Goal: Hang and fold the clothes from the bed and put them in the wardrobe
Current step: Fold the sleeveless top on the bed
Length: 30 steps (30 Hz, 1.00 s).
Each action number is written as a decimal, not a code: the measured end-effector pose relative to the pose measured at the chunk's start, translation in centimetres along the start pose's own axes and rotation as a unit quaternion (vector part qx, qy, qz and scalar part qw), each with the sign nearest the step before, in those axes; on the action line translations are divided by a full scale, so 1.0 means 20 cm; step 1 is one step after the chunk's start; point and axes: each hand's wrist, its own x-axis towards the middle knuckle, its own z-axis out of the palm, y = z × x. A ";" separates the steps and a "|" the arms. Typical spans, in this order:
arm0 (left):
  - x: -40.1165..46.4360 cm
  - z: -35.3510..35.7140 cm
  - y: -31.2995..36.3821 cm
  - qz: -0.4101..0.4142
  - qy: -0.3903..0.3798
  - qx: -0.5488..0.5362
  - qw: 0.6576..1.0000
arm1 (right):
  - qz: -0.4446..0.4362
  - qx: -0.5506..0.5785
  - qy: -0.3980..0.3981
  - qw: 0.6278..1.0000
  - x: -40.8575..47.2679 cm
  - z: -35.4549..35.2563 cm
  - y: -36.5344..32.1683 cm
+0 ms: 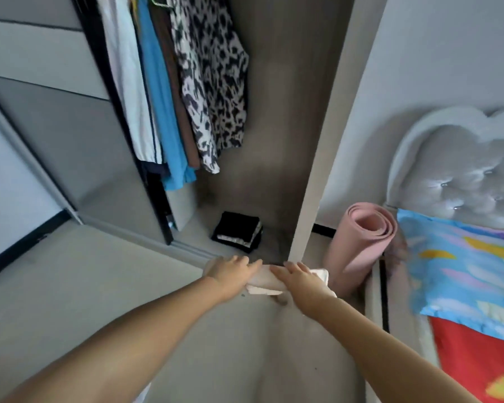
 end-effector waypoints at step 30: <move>2.18 0.61 -1.62 0.036 -0.139 -0.024 0.989 | 0.001 -0.002 -0.102 0.995 2.73 0.20 0.23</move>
